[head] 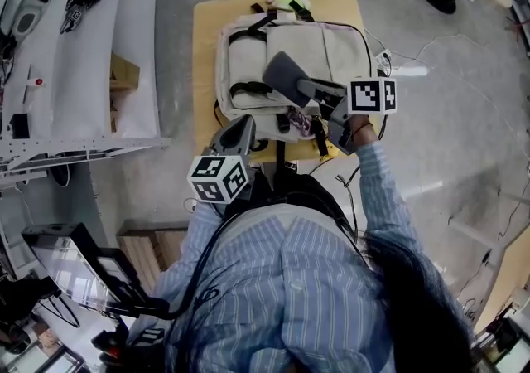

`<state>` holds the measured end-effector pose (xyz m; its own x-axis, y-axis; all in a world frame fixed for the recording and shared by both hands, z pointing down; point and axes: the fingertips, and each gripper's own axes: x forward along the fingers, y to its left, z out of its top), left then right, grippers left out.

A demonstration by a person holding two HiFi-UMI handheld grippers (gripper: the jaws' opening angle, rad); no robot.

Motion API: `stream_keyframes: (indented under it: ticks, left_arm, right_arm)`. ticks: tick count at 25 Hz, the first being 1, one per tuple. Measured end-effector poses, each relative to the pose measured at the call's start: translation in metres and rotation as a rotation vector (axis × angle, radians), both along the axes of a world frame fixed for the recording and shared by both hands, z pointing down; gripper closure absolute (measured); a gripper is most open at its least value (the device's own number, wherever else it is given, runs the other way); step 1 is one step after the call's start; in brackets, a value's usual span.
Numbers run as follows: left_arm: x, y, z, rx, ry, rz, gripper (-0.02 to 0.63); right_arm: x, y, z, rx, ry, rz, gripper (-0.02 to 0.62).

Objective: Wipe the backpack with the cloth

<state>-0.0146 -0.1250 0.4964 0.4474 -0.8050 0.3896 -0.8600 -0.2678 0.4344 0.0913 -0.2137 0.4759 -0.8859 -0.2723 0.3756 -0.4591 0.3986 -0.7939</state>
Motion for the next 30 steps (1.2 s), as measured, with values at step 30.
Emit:
stream_keyframes:
  ticks: [30]
  left_arm:
    - [-0.012,-0.017,0.002,0.015,0.05,0.104,0.598]
  right_arm:
    - [0.073,-0.001,0.07,-0.136,0.169,0.243,0.495]
